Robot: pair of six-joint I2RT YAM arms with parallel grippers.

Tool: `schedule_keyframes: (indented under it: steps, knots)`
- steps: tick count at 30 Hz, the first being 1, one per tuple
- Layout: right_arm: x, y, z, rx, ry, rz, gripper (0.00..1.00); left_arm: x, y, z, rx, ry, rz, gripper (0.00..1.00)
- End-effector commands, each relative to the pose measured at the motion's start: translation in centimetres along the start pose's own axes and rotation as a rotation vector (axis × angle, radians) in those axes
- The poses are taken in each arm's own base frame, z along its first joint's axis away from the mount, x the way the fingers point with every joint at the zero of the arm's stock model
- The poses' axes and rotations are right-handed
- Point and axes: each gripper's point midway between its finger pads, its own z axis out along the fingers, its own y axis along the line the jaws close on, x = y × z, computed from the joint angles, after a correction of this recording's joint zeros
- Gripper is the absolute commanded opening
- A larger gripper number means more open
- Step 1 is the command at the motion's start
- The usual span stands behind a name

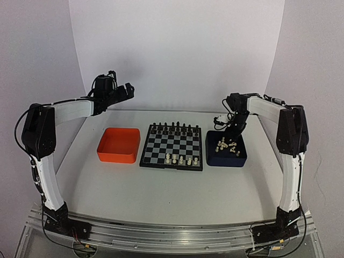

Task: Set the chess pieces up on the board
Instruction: Pick up the chess piece from the storage box.

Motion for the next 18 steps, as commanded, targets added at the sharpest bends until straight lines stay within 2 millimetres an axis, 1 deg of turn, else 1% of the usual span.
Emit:
schedule_keyframes:
  steps: [1,6,9,12,18]
  knots:
    - [0.0,0.1,-0.3,-0.024,0.015,-0.090,0.57,-2.3,-1.6,-0.8,0.055,-0.047,0.020,1.00]
    - [-0.1,0.5,-0.3,-0.046,0.001,-0.128,0.53,-1.9,-2.0,-1.3,0.092,-0.049,0.030,1.00]
    - [-0.1,0.7,0.4,-0.062,0.007,-0.163,0.52,-2.0,-2.3,-1.9,0.117,-0.072,0.028,1.00]
    - [0.4,0.9,1.0,-0.068,0.027,-0.213,0.51,-1.8,-3.0,-2.4,0.164,-0.053,0.032,1.00]
    - [0.2,1.0,0.7,-0.070,0.013,-0.243,0.47,-2.1,-3.2,-3.3,0.171,-0.063,0.038,1.00]
